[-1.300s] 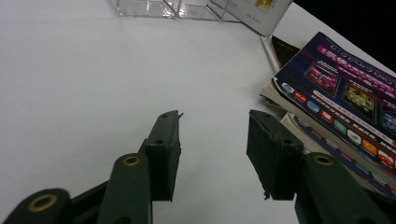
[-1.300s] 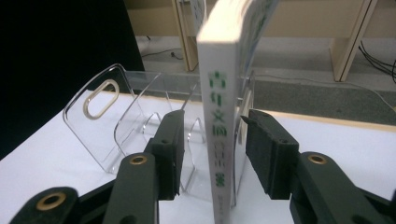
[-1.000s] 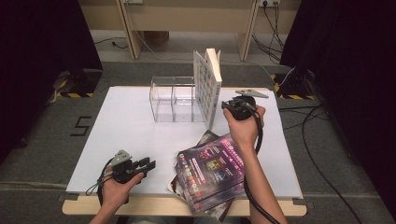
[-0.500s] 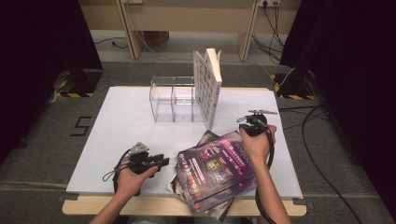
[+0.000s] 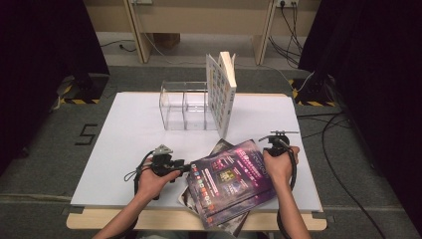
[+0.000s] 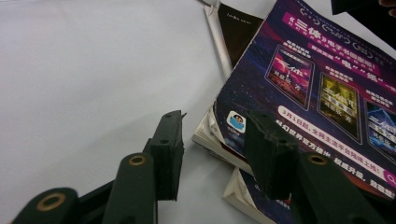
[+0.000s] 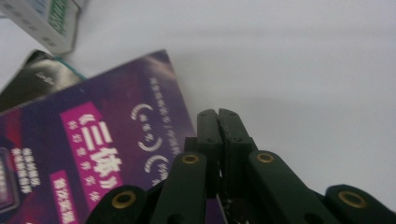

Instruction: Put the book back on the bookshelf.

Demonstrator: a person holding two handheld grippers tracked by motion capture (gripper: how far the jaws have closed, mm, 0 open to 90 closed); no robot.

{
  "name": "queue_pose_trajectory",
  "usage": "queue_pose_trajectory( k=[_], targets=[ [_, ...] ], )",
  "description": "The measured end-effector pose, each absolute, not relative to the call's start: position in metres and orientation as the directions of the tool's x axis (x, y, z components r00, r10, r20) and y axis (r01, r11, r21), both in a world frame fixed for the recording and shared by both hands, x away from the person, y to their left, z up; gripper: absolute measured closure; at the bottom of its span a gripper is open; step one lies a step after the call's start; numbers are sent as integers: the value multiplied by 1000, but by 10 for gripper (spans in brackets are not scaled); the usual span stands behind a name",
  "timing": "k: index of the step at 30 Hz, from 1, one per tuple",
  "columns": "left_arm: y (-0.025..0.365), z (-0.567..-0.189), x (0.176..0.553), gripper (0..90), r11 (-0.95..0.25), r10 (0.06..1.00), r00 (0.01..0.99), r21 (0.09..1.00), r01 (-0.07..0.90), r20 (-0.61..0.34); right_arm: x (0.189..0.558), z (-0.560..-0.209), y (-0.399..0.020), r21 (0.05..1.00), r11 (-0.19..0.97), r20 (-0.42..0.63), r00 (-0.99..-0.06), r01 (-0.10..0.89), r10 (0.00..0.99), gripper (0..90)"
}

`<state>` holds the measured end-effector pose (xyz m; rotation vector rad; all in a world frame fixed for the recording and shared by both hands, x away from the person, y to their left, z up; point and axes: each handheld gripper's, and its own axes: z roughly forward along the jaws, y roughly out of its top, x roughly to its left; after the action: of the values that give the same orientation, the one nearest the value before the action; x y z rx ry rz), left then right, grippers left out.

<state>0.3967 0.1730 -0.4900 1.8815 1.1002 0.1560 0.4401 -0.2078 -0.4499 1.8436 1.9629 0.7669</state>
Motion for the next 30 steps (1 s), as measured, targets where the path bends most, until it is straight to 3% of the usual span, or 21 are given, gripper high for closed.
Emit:
queue_pose_trajectory(
  k=[19,30],
  targets=[
    [175,-495,408,598,-139,693,559,677,723,-454,438,-462,-212,554,-48,177,-61,831,982,900],
    [178,-489,398,620,-186,711,568,667,721,-415,437,-464,-206,559,-38,185,-79,828,980,900]
  ],
)
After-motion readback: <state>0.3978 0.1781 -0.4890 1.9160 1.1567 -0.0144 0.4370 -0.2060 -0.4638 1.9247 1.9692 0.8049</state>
